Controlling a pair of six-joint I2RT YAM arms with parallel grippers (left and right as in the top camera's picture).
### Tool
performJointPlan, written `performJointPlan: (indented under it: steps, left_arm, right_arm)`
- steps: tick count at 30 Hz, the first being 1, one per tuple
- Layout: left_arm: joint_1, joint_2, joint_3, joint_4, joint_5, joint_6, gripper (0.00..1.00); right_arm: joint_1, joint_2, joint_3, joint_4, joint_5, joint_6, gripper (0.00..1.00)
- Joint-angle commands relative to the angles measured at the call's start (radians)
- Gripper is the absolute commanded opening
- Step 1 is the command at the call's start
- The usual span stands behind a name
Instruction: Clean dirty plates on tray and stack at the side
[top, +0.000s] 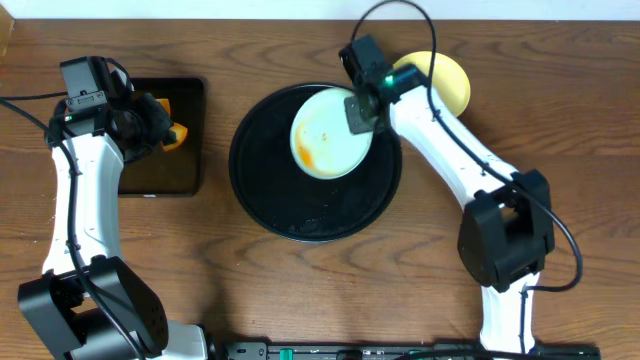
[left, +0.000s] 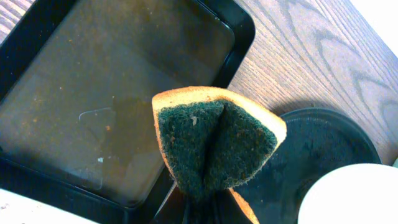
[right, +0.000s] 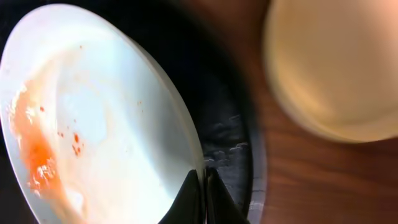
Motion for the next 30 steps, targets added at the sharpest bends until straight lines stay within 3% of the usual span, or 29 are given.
performJointPlan:
  steps: [1, 10, 21, 26, 30]
  left_arm:
    - [0.005, 0.008, -0.006, -0.002, -0.003, 0.003, 0.08]
    - [0.005, 0.008, -0.006, -0.003, -0.003, 0.003, 0.08]
    - [0.005, 0.008, -0.006, -0.007, -0.003, 0.003, 0.08]
    - [0.005, 0.008, -0.006, -0.007, -0.003, 0.003, 0.08]
    - [0.005, 0.008, -0.006, -0.007, -0.003, 0.003, 0.08]
  right_arm:
    - [0.018, -0.046, 0.102, -0.041, 0.186, -0.224, 0.01]
    - [0.169, -0.048, 0.160, -0.027, 0.608, -0.309, 0.01]
    - [0.281, -0.048, 0.160, -0.014, 0.719, -0.348, 0.01]
    - [0.257, -0.048, 0.160, -0.047, 0.643, -0.191, 0.01]
    - [0.175, -0.048, 0.158, -0.119, 0.295, -0.035, 0.03]
